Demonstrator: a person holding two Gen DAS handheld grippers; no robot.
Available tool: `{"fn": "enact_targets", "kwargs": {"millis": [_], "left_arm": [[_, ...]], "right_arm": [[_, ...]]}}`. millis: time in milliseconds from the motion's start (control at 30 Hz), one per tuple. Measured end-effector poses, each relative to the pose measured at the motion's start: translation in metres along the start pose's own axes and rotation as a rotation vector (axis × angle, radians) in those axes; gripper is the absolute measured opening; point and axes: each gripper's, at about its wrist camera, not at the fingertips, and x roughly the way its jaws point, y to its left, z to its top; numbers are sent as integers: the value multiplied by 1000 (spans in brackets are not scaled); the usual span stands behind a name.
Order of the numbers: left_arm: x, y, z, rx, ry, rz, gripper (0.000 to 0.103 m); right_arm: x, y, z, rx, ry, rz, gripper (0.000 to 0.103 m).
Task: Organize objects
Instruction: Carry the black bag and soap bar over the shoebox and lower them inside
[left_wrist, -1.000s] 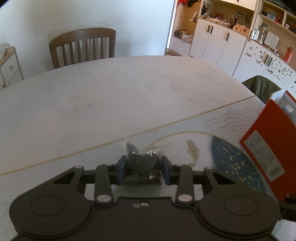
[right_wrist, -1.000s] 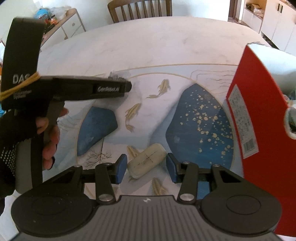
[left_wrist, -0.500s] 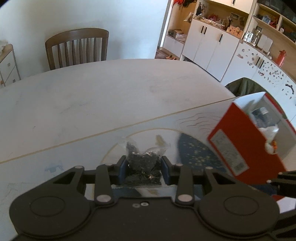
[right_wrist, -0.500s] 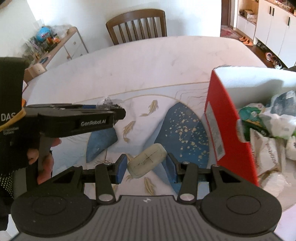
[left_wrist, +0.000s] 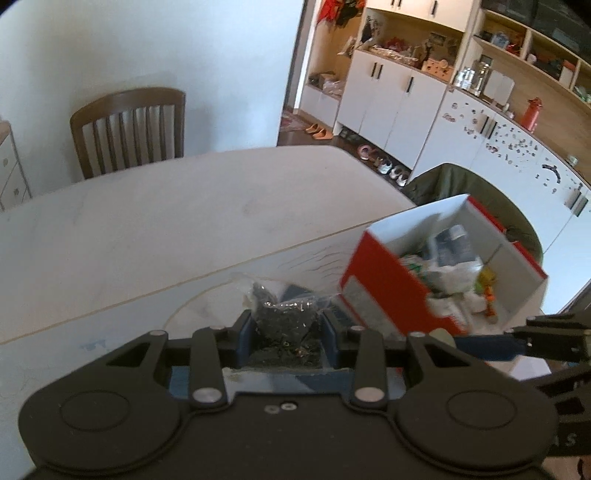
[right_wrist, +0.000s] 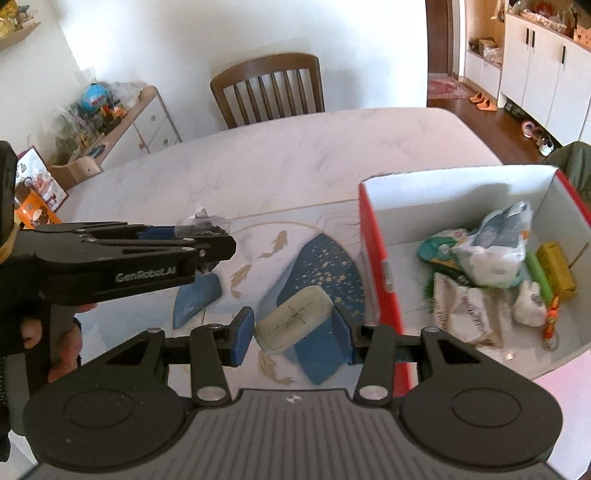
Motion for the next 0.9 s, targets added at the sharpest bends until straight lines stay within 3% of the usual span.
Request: {"fn": "enact_targets", "kwargs": {"millis": [433,900], "left_arm": [[-19,-87,14,29,-54,4,36],[9,-160,18,-1,-31,15,36]], "right_arm": [[-46,-73,3,-34,-43,26,45],[-64,-170,6,-25,-61,19,45]]}}
